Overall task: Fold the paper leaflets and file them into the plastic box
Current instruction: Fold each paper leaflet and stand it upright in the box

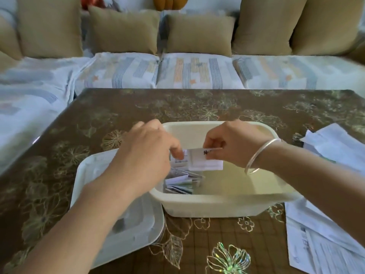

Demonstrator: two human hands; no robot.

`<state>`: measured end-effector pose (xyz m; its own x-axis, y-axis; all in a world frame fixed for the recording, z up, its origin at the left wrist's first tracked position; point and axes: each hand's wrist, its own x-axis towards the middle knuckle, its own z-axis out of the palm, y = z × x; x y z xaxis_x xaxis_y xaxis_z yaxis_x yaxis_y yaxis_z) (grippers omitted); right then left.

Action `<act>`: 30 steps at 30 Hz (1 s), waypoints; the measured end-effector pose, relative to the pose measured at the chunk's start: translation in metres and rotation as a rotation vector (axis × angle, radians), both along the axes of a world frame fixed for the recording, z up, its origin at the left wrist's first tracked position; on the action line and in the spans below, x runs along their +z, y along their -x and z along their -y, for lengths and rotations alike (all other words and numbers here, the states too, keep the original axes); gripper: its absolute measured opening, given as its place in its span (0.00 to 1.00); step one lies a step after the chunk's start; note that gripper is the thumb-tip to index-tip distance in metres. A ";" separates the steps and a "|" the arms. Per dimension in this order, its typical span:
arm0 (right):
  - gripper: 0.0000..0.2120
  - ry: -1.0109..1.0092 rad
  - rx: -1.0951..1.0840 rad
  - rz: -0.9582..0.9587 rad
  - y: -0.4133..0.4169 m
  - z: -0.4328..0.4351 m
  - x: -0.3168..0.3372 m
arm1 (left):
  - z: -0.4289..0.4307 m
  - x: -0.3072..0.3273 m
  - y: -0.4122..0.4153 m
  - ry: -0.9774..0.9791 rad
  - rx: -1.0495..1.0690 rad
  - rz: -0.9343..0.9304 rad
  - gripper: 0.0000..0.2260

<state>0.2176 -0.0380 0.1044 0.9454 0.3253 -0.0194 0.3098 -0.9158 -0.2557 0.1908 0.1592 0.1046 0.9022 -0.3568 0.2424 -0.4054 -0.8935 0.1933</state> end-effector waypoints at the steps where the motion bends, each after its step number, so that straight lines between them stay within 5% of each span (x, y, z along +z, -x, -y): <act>1: 0.02 0.006 0.001 0.023 -0.003 -0.001 -0.003 | 0.000 -0.002 -0.004 -0.061 -0.022 -0.005 0.21; 17: 0.05 0.215 -0.030 0.101 -0.006 0.012 -0.012 | 0.035 -0.019 -0.022 -0.403 -0.211 -0.065 0.11; 30: 0.02 0.062 -0.031 0.078 -0.008 0.007 -0.012 | 0.025 -0.015 -0.023 -0.523 -0.206 -0.067 0.10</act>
<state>0.2253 -0.0447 0.0929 0.9543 0.2967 0.0354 0.2982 -0.9385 -0.1741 0.2142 0.1346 0.0892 0.8087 -0.5840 -0.0699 -0.5833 -0.7811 -0.2227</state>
